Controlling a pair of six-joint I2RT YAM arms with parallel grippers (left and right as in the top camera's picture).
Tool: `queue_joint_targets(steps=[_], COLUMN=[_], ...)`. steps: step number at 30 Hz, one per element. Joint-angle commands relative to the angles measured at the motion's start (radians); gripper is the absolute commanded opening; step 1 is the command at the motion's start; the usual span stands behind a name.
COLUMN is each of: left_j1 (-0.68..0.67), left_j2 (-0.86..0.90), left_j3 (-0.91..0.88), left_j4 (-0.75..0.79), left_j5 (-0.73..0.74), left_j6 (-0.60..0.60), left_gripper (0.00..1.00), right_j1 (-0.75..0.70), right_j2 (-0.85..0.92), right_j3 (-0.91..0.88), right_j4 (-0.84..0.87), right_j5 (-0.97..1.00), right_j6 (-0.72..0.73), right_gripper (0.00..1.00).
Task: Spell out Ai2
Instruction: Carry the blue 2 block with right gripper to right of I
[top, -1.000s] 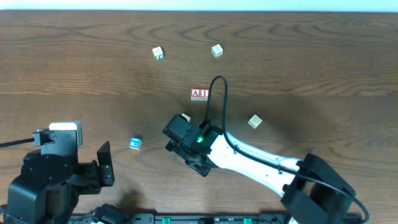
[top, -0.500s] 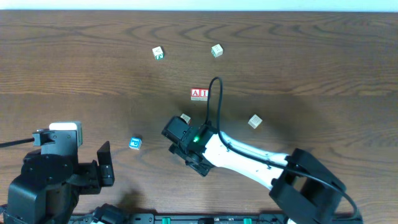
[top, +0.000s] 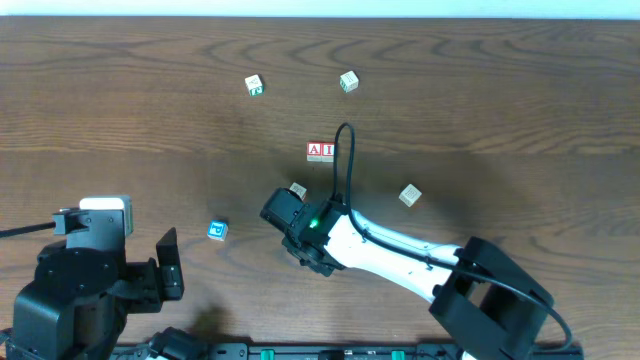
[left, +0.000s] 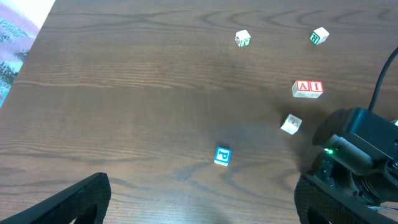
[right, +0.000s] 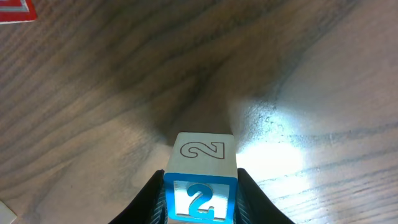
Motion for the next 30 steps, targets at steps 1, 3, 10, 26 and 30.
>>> queue_joint_targets(steps=[1, 3, 10, 26, 30], left_j1=[0.002, 0.002, 0.002, 0.002, 0.002], left_j2=[0.002, 0.002, 0.002, 0.002, 0.003], left_j3=[0.016, 0.016, 0.016, 0.016, 0.016], left_j4=[-0.006, -0.006, -0.006, 0.014, 0.025], left_j5=[0.003, 0.003, 0.003, 0.003, 0.003], left_j6=[-0.007, -0.007, -0.007, -0.008, -0.008], left_gripper=[0.95, 0.95, 0.95, 0.95, 0.96], right_j1=[-0.013, -0.022, -0.115, -0.326, -0.346], right_j2=[0.006, 0.006, -0.003, -0.055, -0.054], right_j3=[0.013, 0.013, 0.015, 0.323, 0.337], right_j4=[-0.004, -0.003, 0.000, -0.232, -0.240], right_j5=[0.050, 0.050, 0.041, 0.226, 0.304], right_j6=[-0.037, -0.054, -0.223, -0.861, -0.909], right_gripper=[0.23, 0.20, 0.19, 0.21, 0.21])
